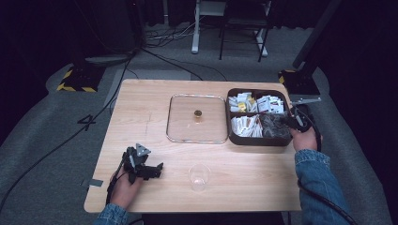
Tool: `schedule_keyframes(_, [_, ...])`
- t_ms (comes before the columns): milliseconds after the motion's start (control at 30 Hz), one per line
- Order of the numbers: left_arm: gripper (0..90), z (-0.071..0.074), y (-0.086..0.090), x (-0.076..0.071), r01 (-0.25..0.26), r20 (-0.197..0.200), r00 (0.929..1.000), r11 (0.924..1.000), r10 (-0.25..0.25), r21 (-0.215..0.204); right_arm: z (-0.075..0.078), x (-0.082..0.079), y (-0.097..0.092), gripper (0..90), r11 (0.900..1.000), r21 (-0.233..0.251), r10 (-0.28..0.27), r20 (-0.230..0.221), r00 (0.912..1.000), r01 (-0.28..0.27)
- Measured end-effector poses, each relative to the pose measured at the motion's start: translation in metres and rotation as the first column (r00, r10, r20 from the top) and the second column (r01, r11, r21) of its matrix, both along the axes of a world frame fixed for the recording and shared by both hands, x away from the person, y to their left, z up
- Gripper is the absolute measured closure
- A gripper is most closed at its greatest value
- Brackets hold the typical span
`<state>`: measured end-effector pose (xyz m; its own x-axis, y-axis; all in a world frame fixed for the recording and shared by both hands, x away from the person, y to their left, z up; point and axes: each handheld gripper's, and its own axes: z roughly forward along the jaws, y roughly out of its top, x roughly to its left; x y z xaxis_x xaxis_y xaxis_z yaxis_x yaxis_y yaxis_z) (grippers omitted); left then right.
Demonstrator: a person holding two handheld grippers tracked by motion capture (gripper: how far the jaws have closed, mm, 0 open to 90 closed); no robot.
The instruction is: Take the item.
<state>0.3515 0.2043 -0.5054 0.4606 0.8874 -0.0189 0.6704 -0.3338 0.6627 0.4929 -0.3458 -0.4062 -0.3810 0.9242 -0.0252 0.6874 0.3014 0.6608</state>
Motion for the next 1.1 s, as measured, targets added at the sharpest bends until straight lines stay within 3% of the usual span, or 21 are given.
schedule_keyframes(400, [0.0,0.0,0.0,0.0,0.0,0.0,1.0,1.0,0.0,0.0,0.026,-0.013,-0.003,89.9,0.9964,0.075,0.034,0.072,0.9968,-0.039])
schedule_keyframes(633, [0.0,0.0,0.0,0.0,0.0,0.0,1.0,1.0,0.0,0.0,0.042,-0.025,0.003,90.0,0.9888,0.117,0.081,0.104,0.9912,-0.093])
schedule_keyframes(900, [0.0,0.0,0.0,0.0,0.0,0.0,1.0,1.0,0.0,0.0,0.056,-0.04,0.015,90.0,0.9763,0.143,0.142,0.142,0.9795,-0.163])
schedule_keyframes(1100, [0.0,0.0,0.0,0.0,0.0,-0.001,1.0,1.0,0.0,-0.001,0.067,-0.053,0.033,90.0,0.9587,0.155,0.213,0.164,0.9632,-0.239])
